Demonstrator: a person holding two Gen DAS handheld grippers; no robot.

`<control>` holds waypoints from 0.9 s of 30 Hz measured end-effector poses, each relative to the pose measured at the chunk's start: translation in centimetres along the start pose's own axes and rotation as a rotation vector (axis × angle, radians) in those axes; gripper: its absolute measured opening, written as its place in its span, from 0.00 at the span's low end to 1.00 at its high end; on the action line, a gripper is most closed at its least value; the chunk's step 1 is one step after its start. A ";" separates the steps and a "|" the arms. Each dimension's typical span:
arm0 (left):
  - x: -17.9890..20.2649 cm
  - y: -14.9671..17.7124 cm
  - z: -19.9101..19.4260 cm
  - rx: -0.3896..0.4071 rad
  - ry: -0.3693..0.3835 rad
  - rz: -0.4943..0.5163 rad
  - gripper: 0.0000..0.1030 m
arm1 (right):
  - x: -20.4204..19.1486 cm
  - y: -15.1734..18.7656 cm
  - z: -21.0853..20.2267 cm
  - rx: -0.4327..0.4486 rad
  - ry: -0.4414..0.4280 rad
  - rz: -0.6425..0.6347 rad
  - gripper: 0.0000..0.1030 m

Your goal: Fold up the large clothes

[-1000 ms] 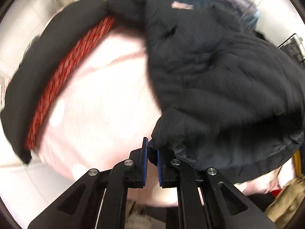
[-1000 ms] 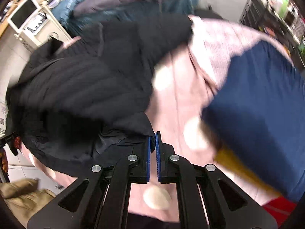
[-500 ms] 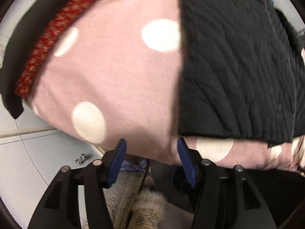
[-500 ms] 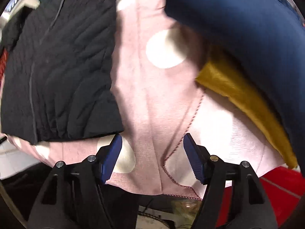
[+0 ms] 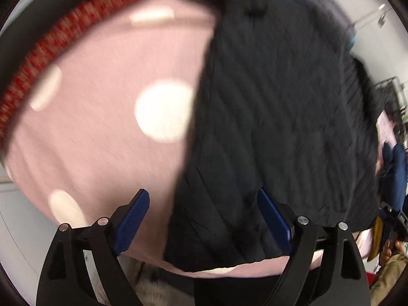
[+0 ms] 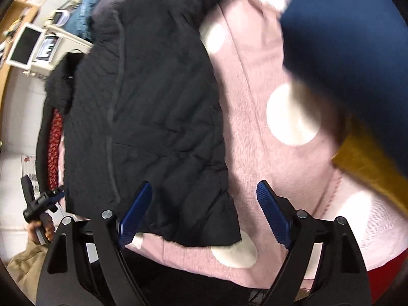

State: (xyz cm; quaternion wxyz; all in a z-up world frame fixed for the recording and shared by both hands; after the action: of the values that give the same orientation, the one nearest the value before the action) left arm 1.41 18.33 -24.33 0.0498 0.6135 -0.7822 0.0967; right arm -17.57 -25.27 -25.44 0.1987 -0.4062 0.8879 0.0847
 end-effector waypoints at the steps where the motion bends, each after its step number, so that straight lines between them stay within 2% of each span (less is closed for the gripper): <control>1: 0.3 0.4 0.9 -0.022 0.005 0.004 0.82 | 0.2 0.2 1.1 -0.022 0.000 0.011 0.81; 3: 1.2 1.2 2.1 -0.053 0.008 0.019 0.80 | 0.6 0.4 2.9 -0.064 -0.018 0.040 0.80; 5: 2.2 1.9 2.6 -0.061 0.006 0.052 0.74 | 0.9 1.0 3.9 -0.099 -0.056 0.086 0.65; 7: 2.8 2.2 2.5 -0.061 -0.001 0.081 0.53 | 0.8 1.6 4.2 -0.117 -0.088 0.116 0.35; 8: 3.0 2.2 2.3 -0.061 0.002 0.090 0.46 | 0.6 1.9 4.0 -0.111 -0.084 0.108 0.28; 10: 3.4 2.2 1.6 -0.054 0.017 0.102 0.21 | -0.2 2.3 3.4 -0.099 -0.063 0.063 0.18; 12: 3.6 2.2 0.4 -0.040 0.019 0.126 0.14 | -1.0 2.8 2.3 -0.086 -0.052 0.016 0.13; 15: 4.3 2.6 -1.4 -0.026 0.034 0.173 0.12 | -1.9 4.0 0.1 -0.078 -0.053 -0.056 0.10; 18: 4.5 3.5 -2.1 -0.047 0.052 0.198 0.12 | -1.2 4.9 -0.6 -0.101 -0.047 -0.054 0.10; 23: 4.9 5.0 -1.1 -0.096 0.018 0.220 0.12 | 0.3 6.9 0.9 -0.167 -0.006 -0.023 0.10; 26: 3.7 4.0 -0.1 -0.112 -0.010 0.208 0.12 | -0.1 7.2 2.7 -0.189 0.023 -0.016 0.10; 27: 3.3 3.5 0.7 -0.125 -0.018 0.187 0.15 | 0.0 7.1 3.4 -0.197 0.039 -0.010 0.10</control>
State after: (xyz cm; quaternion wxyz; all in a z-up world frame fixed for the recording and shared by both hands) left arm -2.73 15.90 -24.66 0.0718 0.5342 -0.8410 0.0462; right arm -21.96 -19.52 -28.58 0.1409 -0.4296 0.8770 0.1629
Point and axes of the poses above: each gripper's, at about its wrist camera, not at the fingertips, and z roughly the way its jaws point, x to its right, y to its underside, the point moved 4 cm from there along z, roughly the way its jaws point, and after that the axes turned 6 degrees about z, right-handed, at the moved point
